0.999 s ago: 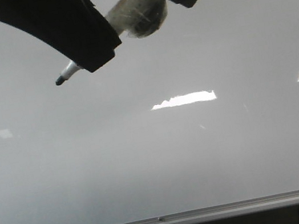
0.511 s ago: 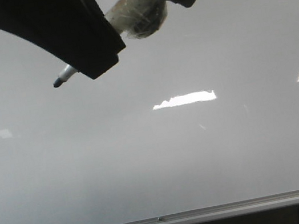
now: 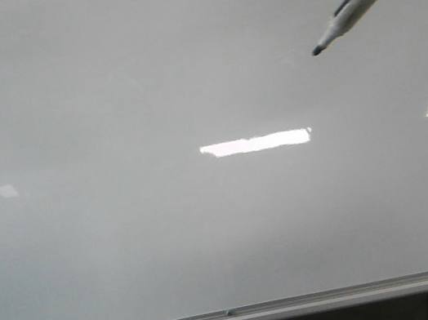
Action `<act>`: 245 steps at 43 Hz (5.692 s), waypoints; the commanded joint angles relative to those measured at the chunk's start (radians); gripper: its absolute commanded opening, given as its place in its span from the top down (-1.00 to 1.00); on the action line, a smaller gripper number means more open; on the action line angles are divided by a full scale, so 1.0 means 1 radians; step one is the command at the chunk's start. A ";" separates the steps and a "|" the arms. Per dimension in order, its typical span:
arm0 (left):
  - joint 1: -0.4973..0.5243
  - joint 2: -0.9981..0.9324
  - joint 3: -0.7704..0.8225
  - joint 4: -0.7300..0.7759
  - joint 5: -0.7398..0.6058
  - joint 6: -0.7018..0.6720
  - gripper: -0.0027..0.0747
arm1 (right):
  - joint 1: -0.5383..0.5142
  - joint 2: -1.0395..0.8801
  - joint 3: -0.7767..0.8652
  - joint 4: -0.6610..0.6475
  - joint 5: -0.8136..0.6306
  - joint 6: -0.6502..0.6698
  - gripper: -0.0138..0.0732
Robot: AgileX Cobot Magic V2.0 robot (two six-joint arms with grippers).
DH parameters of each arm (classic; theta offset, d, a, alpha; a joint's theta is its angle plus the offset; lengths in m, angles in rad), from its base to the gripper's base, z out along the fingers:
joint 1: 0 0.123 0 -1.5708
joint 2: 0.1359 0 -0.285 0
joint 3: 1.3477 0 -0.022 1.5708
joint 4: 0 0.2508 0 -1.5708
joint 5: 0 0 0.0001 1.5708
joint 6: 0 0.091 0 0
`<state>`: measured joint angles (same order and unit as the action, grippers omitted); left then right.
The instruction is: Write number 2 on whiteboard
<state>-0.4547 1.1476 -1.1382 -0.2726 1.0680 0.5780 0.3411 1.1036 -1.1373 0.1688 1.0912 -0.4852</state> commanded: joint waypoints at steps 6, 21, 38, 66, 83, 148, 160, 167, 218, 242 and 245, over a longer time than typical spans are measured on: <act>0.031 -0.086 0.026 -0.028 -0.059 -0.021 -0.45 | -0.203 -0.152 0.159 0.136 -0.276 0.043 0.65; 0.031 -0.086 0.026 -0.028 -0.104 -0.021 -0.45 | -0.248 -0.261 0.544 0.299 -0.929 0.040 0.65; 0.031 -0.086 0.026 -0.028 -0.133 -0.021 -0.45 | -0.134 -0.097 0.548 0.298 -1.195 -0.001 0.65; 0.031 -0.086 0.026 -0.028 -0.185 -0.021 -0.45 | -0.134 0.144 0.390 0.252 -1.251 -0.002 0.65; 0.031 -0.086 0.026 -0.028 -0.186 -0.021 -0.45 | -0.230 0.152 0.388 0.251 -1.060 -0.043 0.65; -0.069 -0.046 0.016 -0.162 -0.122 0.206 -0.45 | -0.134 -0.200 0.338 0.251 -0.293 -0.174 0.65; -0.287 0.040 -0.042 -0.162 -0.124 0.233 -0.45 | 0.043 -0.196 0.263 0.316 -0.063 -0.348 0.65; -0.380 0.121 -0.108 -0.162 -0.130 0.246 -0.45 | 0.072 -0.196 0.263 0.376 -0.057 -0.384 0.65; -0.494 0.354 -0.228 -0.176 -0.163 0.253 0.89 | 0.072 -0.196 0.263 0.376 -0.074 -0.384 -0.11; -0.404 0.351 -0.228 0.180 -0.147 -0.123 0.91 | 0.071 -0.354 0.234 -0.122 -0.078 0.118 -0.66; -0.362 0.348 -0.228 0.285 -0.145 -0.272 0.91 | 0.071 -0.358 0.234 -0.137 -0.078 0.141 -0.66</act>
<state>-0.8561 1.5336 -1.3297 -0.1073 0.9554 0.4800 0.4128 0.7541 -0.8703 0.0664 1.0564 -0.3941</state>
